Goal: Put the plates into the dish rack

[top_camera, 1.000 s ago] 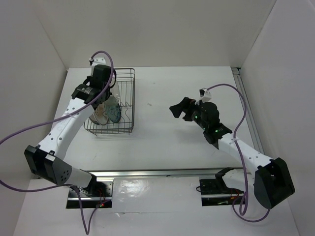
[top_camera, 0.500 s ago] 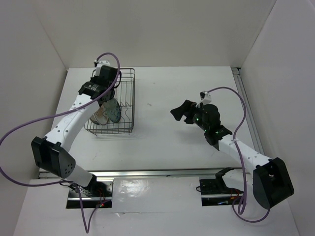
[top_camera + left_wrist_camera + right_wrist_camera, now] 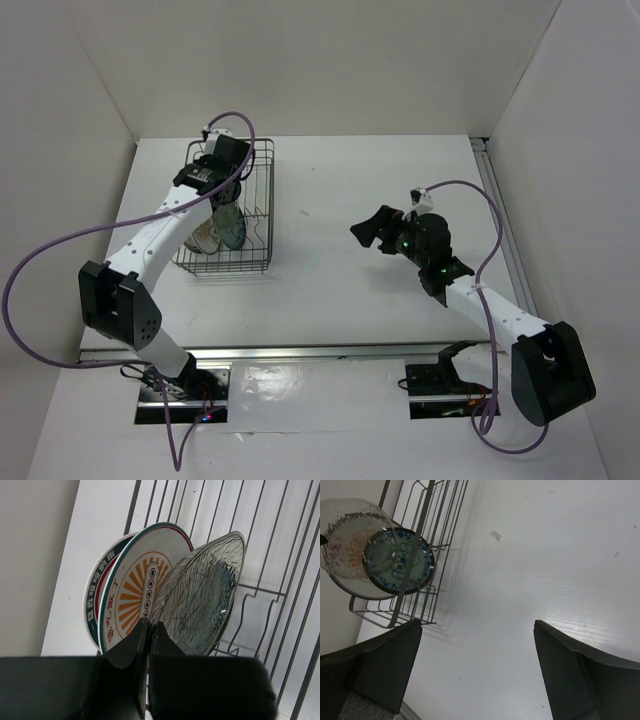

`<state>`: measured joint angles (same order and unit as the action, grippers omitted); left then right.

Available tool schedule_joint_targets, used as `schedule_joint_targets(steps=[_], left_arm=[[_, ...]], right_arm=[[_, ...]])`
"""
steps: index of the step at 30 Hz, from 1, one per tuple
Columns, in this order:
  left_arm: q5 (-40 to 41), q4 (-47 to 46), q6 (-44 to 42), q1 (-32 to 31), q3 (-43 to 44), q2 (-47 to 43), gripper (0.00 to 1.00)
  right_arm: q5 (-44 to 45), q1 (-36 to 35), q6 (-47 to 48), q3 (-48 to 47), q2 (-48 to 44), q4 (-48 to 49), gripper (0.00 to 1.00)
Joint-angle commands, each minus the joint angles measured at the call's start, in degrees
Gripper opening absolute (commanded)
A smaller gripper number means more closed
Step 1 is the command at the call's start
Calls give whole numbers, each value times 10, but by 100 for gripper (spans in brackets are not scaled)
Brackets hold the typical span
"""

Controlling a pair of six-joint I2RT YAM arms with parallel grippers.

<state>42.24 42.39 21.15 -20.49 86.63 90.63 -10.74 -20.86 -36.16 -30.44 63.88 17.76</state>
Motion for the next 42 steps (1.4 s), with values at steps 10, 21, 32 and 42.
schedule_joint_targets(steps=[10,21,32,42], left_arm=[[-8,-10,-1,-6,5,21,0],[-18,-4,15,-11,5,27,42],[-157,-99,5,-11,-65,-109,73],[-283,-153,-28,-17,-151,-354,100]], right_arm=[[-37,30,2,21,-2,67,100],[-54,48,-3,27,-12,55,100],[-21,48,49,-40,-39,-68,100],[196,37,174,-269,-106,-419,100]])
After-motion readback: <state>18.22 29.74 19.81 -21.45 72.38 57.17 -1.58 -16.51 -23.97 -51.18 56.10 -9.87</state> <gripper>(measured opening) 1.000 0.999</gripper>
